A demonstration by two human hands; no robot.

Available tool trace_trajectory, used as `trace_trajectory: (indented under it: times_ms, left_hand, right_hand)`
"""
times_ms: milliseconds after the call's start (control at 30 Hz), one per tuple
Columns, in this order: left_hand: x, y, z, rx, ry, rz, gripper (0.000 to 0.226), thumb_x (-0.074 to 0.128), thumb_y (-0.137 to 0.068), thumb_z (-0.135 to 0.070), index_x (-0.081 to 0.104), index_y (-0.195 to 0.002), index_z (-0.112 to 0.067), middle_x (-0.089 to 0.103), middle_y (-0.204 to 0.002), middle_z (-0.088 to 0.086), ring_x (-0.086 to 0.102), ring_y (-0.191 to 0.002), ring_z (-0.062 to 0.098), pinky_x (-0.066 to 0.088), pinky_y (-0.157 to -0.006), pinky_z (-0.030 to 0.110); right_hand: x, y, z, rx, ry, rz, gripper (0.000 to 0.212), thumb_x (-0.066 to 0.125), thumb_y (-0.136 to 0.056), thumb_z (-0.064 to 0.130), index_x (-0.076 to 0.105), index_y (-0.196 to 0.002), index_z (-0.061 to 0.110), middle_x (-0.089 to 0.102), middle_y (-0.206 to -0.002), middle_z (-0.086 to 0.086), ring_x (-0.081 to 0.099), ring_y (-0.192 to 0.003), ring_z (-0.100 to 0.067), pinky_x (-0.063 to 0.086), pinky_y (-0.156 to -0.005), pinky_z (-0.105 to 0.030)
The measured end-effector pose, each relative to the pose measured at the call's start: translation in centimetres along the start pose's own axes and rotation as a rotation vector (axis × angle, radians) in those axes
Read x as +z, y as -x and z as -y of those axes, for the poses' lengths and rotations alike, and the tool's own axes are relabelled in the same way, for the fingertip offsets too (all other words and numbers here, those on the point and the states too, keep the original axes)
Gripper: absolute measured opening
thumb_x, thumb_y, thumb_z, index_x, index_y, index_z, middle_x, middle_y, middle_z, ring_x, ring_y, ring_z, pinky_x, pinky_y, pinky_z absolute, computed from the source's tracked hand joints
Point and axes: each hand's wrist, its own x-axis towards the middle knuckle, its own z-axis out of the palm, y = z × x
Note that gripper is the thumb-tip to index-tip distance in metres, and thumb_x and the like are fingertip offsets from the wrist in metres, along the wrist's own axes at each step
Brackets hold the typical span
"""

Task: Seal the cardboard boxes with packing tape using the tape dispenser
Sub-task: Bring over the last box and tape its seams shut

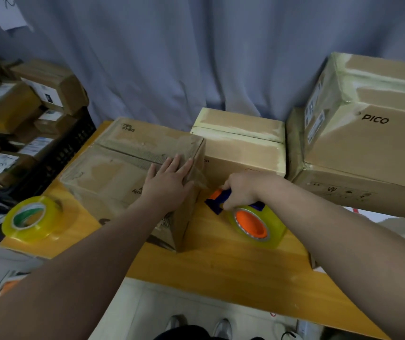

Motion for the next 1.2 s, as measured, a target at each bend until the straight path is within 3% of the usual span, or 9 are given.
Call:
trace_trajectory:
  times_ms: [167, 267, 433, 600, 733, 900, 1067, 1133, 1200]
  left_hand:
    - [-0.1, -0.1, 0.2, -0.010, 0.009, 0.001, 0.059, 0.023, -0.099, -0.051, -0.003, -0.151, -0.037, -0.005, -0.160, -0.002, -0.003, -0.147, 0.017, -0.002, -0.118, 0.046]
    - [0.0, 0.0, 0.1, -0.014, 0.016, -0.001, 0.059, 0.023, -0.099, -0.051, -0.002, -0.151, -0.037, -0.005, -0.160, -0.002, -0.004, -0.147, 0.017, -0.002, -0.118, 0.045]
    - [0.3, -0.2, 0.2, -0.012, 0.019, -0.005, 0.059, 0.022, -0.098, -0.053, -0.002, -0.150, -0.038, -0.005, -0.160, -0.003, -0.005, -0.147, 0.016, -0.003, -0.117, 0.044]
    - [0.5, -0.1, 0.3, -0.010, -0.006, -0.029, 0.058, 0.020, -0.098, -0.055, -0.002, -0.150, -0.039, -0.005, -0.160, -0.003, -0.005, -0.147, 0.016, -0.003, -0.117, 0.044]
    - [0.7, 0.0, 0.4, -0.011, -0.011, -0.041, 0.058, 0.019, -0.098, -0.056, -0.001, -0.150, -0.040, -0.004, -0.160, -0.003, -0.005, -0.147, 0.016, -0.003, -0.117, 0.043]
    - [0.7, 0.1, 0.3, -0.013, -0.009, -0.048, 0.058, 0.019, -0.098, -0.056, 0.000, -0.150, -0.039, -0.003, -0.160, -0.003, -0.003, -0.147, 0.017, -0.003, -0.118, 0.043]
    - [0.6, 0.0, 0.2, -0.016, -0.004, -0.046, 0.058, 0.020, -0.098, -0.056, 0.001, -0.150, -0.039, -0.003, -0.160, -0.003, -0.004, -0.147, 0.016, -0.003, -0.118, 0.043]
    - [0.6, 0.0, 0.2, -0.014, 0.002, -0.045, 0.058, 0.019, -0.098, -0.057, 0.001, -0.150, -0.039, -0.003, -0.160, -0.003, -0.004, -0.147, 0.016, -0.003, -0.118, 0.043]
    - [0.6, 0.0, 0.2, -0.013, 0.004, -0.051, 0.058, 0.019, -0.097, -0.057, 0.001, -0.150, -0.039, -0.003, -0.160, -0.003, -0.003, -0.147, 0.016, -0.002, -0.118, 0.043]
  right_hand:
    - [2.4, -2.1, -0.8, 0.081, -0.070, 0.128, 0.033, 0.069, -0.076, 0.039, 0.065, -0.093, 0.012, 0.059, -0.084, -0.003, 0.057, -0.074, -0.021, 0.046, -0.060, -0.026]
    - [7.1, -2.2, -4.8, 0.158, -0.083, 0.191, 0.044, 0.072, -0.072, 0.037, 0.062, -0.112, 0.019, 0.063, -0.103, -0.003, 0.061, -0.091, -0.021, 0.055, -0.080, -0.035]
    - [11.1, -1.2, -10.0, 0.273, -0.969, -0.084, 0.038, 0.067, -0.087, 0.027, 0.043, -0.115, 0.019, 0.060, -0.096, -0.007, 0.059, -0.079, -0.019, 0.047, -0.063, -0.028]
    - [14.1, -4.2, -9.5, 0.314, -1.406, -0.162, 0.028, 0.066, -0.088, 0.018, 0.054, -0.113, 0.016, 0.067, -0.092, -0.012, 0.066, -0.077, -0.029, 0.055, -0.079, -0.044]
    - [16.1, -6.0, -9.2, 0.362, -1.417, -0.114, 0.020, 0.067, -0.088, 0.022, 0.061, -0.107, 0.023, 0.070, -0.095, -0.013, 0.068, -0.084, -0.032, 0.055, -0.085, -0.047]
    - [17.1, -6.0, -9.7, 0.370, -1.277, -0.156, 0.012, 0.054, -0.096, 0.021, 0.064, -0.092, 0.015, 0.061, -0.071, -0.006, 0.056, -0.066, -0.021, 0.048, -0.065, -0.032]
    - [14.5, -7.2, -6.4, 0.238, -0.886, -0.555, 0.036, 0.062, -0.090, 0.014, 0.061, -0.126, 0.008, 0.061, -0.123, -0.011, 0.055, -0.115, -0.028, 0.045, -0.097, -0.036]
    - [10.3, -6.5, -3.1, 0.024, -1.150, -0.687, 0.034, 0.058, -0.095, 0.023, 0.057, -0.128, 0.014, 0.056, -0.123, 0.004, 0.049, -0.117, -0.012, 0.039, -0.097, -0.024]
    - [6.2, -5.2, 0.3, -0.139, -1.391, -0.524, 0.035, 0.048, -0.098, 0.039, 0.055, -0.127, 0.020, 0.052, -0.113, 0.015, 0.045, -0.106, -0.001, 0.036, -0.085, -0.017]
